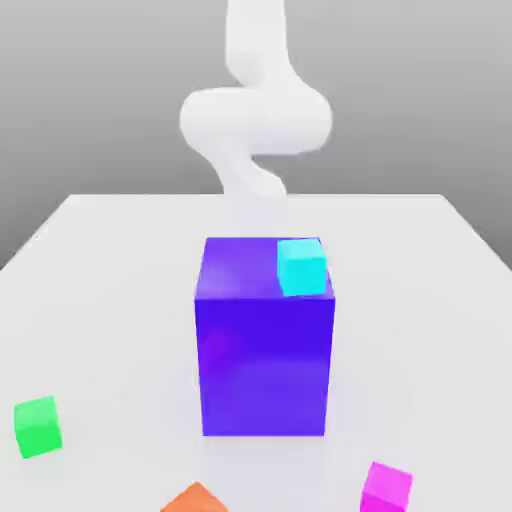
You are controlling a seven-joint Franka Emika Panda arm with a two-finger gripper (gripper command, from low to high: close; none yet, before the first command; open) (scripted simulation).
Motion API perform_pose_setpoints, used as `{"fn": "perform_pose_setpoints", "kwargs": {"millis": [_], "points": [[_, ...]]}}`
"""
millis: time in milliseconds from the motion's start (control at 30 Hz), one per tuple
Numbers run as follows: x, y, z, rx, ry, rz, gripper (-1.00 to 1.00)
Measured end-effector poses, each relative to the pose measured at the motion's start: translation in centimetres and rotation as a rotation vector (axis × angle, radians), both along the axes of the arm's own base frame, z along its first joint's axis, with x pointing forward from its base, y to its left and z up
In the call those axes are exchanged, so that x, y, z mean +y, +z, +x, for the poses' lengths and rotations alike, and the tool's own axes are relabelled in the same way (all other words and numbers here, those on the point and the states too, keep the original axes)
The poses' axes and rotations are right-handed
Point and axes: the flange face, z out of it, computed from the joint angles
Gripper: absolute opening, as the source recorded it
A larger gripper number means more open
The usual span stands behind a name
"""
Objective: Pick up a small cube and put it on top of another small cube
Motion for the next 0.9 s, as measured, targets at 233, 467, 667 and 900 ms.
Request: {"fn": "perform_pose_setpoints", "kwargs": {"millis": [233, 467, 667, 900], "points": [[3.3, -10.5, 7.8, 0.172, 0.254, -0.068, 0.0], [7.6, -22.4, 12.3, 0.328, 0.494, -0.155, 0.0], [11.7, -33.2, 13.3, 0.453, 0.707, -0.252, 0.0], [13.8, -45.4, 12.0, 0.597, 0.925, -0.386, 0.0]]}}
